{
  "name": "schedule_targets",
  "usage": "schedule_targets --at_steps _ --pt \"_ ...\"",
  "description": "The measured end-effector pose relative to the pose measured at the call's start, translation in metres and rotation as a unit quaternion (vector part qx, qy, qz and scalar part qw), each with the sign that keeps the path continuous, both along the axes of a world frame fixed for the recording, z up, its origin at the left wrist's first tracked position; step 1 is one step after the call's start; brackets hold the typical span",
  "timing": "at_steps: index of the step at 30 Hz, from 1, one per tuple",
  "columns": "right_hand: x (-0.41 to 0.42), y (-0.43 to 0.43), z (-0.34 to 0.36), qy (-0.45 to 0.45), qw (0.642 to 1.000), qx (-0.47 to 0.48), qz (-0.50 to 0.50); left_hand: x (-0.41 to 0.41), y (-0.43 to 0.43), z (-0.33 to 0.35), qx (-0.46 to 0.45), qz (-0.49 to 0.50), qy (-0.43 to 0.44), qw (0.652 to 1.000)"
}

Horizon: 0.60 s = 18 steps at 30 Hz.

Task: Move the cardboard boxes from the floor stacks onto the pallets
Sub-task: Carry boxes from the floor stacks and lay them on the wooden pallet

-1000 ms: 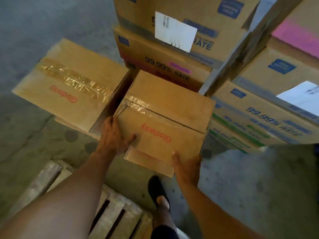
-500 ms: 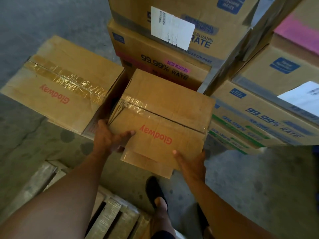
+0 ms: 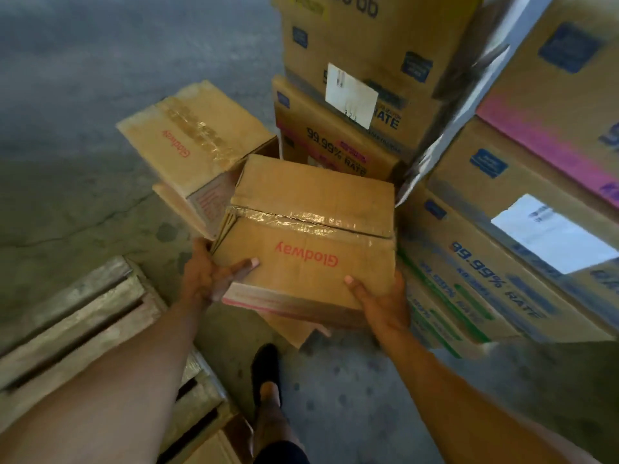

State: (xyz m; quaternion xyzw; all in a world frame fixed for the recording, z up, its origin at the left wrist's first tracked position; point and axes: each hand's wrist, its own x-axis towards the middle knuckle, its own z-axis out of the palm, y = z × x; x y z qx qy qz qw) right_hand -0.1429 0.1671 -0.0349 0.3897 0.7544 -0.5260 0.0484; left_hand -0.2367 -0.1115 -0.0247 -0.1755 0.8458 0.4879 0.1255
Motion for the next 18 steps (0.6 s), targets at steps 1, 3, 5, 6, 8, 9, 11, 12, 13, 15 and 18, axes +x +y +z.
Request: schedule_targets --at_steps 1,3,5,6,8,9,11,12,13,15,18 --pt "0.011 0.009 0.007 0.015 1.000 0.006 0.018 0.021 0.004 0.005 0.007 0.018 0.007 1.000" --pt "0.033 0.026 0.022 0.034 0.998 0.028 0.055 0.063 0.012 0.016 0.039 0.047 0.009 0.998" --pt "0.054 0.037 0.042 0.048 0.994 0.043 0.087 0.106 0.015 0.035 0.074 0.077 0.009 0.994" --pt "0.064 0.039 0.052 0.057 0.993 0.044 0.097 0.126 0.015 0.045 0.090 0.092 0.013 0.992" --pt "0.085 0.036 0.073 0.083 0.988 0.040 0.120 0.166 0.009 0.064 0.106 0.116 0.027 0.987" --pt "0.095 0.031 0.082 0.094 0.986 0.036 0.135 0.187 0.004 0.074 0.103 0.128 0.038 0.986" --pt "0.114 0.013 0.100 0.110 0.978 0.037 0.171 0.226 -0.014 0.091 0.083 0.152 0.064 0.983" --pt "0.123 0.001 0.108 0.116 0.974 0.040 0.190 0.244 -0.025 0.098 0.069 0.165 0.073 0.981" --pt "0.133 -0.012 0.116 0.123 0.970 0.046 0.206 0.262 -0.038 0.106 0.054 0.178 0.075 0.980" --pt "0.153 -0.042 0.132 0.147 0.958 0.056 0.239 0.301 -0.061 0.122 0.030 0.211 0.084 0.973" --pt "0.184 -0.092 0.150 0.173 0.942 0.044 0.285 0.359 -0.097 0.145 -0.002 0.252 0.105 0.962"
